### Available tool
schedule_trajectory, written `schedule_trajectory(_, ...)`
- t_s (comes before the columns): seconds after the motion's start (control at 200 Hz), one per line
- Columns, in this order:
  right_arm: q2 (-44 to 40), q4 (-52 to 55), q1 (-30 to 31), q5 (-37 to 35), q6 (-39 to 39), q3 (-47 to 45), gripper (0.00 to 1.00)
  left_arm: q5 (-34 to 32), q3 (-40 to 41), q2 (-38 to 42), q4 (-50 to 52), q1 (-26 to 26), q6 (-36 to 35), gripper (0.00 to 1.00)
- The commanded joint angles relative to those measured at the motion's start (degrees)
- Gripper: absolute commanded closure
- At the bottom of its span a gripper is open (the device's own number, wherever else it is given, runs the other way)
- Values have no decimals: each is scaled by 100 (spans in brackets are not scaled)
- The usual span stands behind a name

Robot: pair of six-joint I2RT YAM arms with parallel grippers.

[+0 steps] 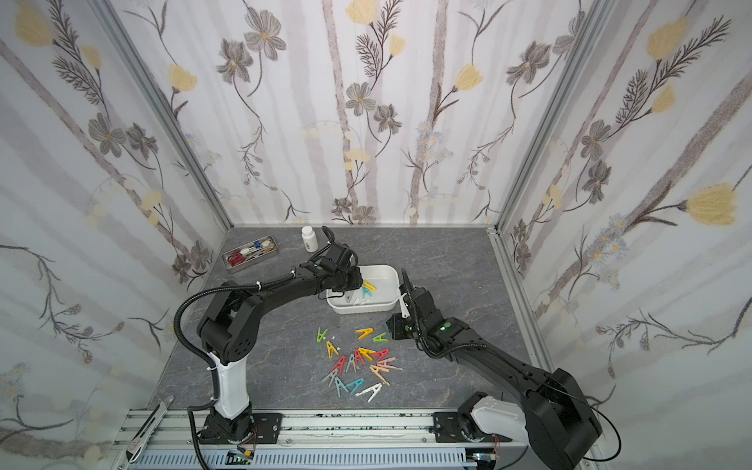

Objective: Put the clothespins into the storage box
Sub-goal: Place the clothespin in the storage box, then pick up the clothespin from the center of the board.

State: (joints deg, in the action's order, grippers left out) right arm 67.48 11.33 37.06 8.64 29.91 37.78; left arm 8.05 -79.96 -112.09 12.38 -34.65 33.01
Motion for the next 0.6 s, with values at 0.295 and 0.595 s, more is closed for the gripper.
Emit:
schedule_trajectory(0.295,-77,10,-19,-282,-205,94,74,-181,333,620,-18,-15,-47,74)
schedule_trajectory(0.595,84,358,-375,-19,-401,321,73,-590,855,1434,576,-43,-398,71)
